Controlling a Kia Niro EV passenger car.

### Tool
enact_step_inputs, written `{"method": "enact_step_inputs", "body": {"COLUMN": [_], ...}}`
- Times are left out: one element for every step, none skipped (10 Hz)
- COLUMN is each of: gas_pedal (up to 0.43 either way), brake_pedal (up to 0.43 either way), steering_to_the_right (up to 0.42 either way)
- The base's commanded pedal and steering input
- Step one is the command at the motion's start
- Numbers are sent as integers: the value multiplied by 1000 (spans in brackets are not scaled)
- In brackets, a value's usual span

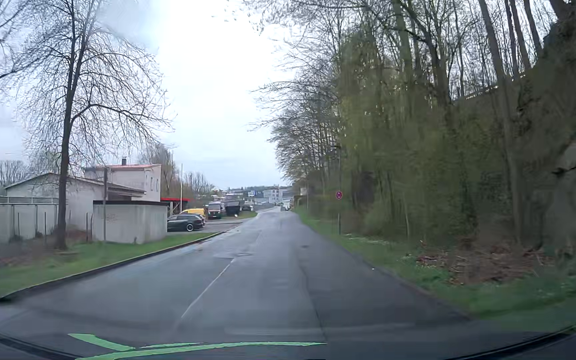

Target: Follow the waypoints while adhering to traffic rules and regulations

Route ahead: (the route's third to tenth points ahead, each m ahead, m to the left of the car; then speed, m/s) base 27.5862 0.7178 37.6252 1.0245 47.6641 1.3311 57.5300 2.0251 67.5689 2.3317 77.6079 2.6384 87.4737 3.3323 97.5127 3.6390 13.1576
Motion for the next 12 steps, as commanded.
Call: {"method": "enact_step_inputs", "body": {"gas_pedal": [169, 157, 150, 150, 138, 118, 98, 79, 79, 79, 67, 67], "brake_pedal": [0, 0, 0, 0, 0, 0, 0, 0, 0, 0, 0, 0], "steering_to_the_right": [3, 2, 2, 1, 1, 1, 1, 1, 1, 1, 2, 2]}}
